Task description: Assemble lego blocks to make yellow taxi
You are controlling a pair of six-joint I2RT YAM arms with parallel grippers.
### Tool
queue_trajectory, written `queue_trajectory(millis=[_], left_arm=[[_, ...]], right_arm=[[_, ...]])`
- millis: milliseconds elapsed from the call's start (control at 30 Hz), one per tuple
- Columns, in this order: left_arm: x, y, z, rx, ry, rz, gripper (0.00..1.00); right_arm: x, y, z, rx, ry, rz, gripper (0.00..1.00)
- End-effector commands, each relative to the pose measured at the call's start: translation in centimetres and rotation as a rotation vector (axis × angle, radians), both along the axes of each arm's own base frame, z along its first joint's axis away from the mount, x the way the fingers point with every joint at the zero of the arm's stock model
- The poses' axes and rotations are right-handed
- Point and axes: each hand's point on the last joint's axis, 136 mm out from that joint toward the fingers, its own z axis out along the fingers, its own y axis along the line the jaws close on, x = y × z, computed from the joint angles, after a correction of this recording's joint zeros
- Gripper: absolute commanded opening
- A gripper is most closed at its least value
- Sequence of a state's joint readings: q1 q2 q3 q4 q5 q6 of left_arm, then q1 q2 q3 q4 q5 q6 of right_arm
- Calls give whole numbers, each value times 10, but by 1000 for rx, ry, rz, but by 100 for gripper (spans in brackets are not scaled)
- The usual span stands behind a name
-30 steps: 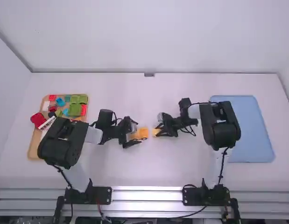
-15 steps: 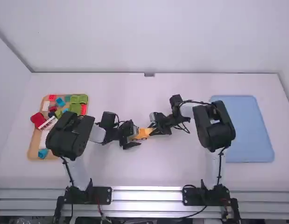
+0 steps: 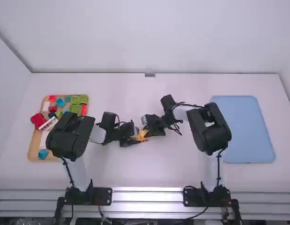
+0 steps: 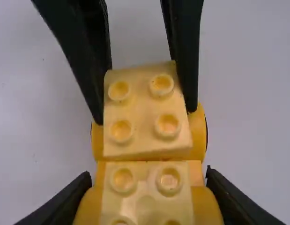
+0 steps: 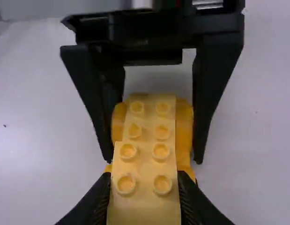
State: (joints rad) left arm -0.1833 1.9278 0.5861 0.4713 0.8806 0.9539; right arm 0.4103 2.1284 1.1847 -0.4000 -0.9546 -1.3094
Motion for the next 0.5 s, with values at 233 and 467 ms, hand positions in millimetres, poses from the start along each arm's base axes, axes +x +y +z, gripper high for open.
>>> queue_trajectory(millis=[233,467], left_arm=[[3,-2,3,-12,-16,-10,48],[3,-2,0,5,-16,-5,47]], right_arm=[[8,-1,-4,-120,18,-76,0],[13,-2,0,-139,-1,-97,0]])
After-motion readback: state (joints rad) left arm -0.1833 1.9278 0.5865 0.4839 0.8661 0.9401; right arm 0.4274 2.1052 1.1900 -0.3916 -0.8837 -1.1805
